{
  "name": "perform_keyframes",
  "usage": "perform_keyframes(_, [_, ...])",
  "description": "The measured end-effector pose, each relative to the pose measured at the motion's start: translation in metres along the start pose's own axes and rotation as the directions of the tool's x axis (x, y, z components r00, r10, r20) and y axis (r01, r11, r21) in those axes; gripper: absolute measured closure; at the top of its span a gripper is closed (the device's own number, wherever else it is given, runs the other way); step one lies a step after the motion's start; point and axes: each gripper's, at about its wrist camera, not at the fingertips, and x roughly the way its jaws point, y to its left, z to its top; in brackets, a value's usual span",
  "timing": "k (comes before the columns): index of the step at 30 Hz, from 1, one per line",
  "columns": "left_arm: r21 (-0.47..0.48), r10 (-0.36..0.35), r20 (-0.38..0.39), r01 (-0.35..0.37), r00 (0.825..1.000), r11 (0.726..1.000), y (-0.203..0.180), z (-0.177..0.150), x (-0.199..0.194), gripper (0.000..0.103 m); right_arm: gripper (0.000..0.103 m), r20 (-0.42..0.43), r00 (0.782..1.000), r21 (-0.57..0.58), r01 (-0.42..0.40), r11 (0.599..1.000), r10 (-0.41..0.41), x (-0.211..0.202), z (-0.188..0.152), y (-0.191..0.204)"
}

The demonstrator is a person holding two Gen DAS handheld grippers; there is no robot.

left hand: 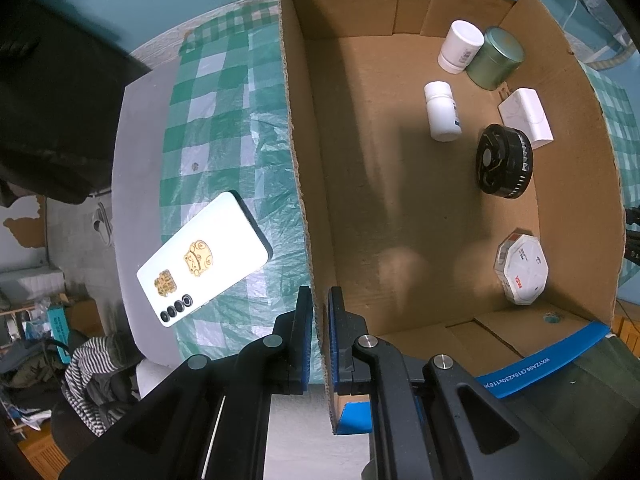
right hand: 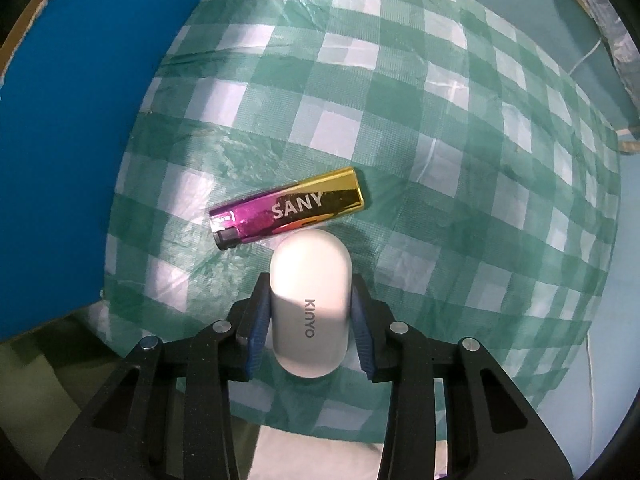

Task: Organize rigid objects
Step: 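Close the right gripper on the white mouse and lift it, then carry the white mouse into the box and open the right gripper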

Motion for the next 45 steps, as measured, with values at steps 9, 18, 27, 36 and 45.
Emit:
perform_keyframes(9, [-0.001, 0.000, -0.001, 0.000, 1.000, 1.000, 0.000, 0.001, 0.000, 0.097, 0.066, 0.032, 0.999, -0.010, -0.012, 1.000, 0.013, -0.034, 0.013, 0.014])
perform_keyframes(18, [-0.004, -0.006, -0.001, 0.006, 1.000, 1.000, 0.002, 0.004, 0.000, 0.097, 0.066, 0.081, 0.996, -0.043, -0.031, 0.999, 0.034, -0.069, 0.030, 0.024])
perform_keyframes(27, [-0.010, -0.009, -0.001, 0.009, 1.000, 1.000, 0.002, 0.004, 0.000, 0.097, 0.066, 0.125, 0.990, -0.090, -0.045, 0.995, 0.057, -0.094, 0.053, 0.048])
perform_keyframes(36, [-0.023, -0.012, 0.000, 0.012, 1.000, 1.000, 0.003, 0.005, -0.001, 0.097, 0.066, 0.157, 0.985, -0.151, -0.049, 0.987, 0.073, -0.115, 0.076, 0.068])
perform_keyframes(45, [-0.031, -0.006, 0.003, 0.006, 1.000, 1.000, 0.003, 0.004, -0.001, 0.097, 0.066, 0.179, 0.979, -0.228, -0.052, 0.972, 0.094, -0.128, 0.096, 0.094])
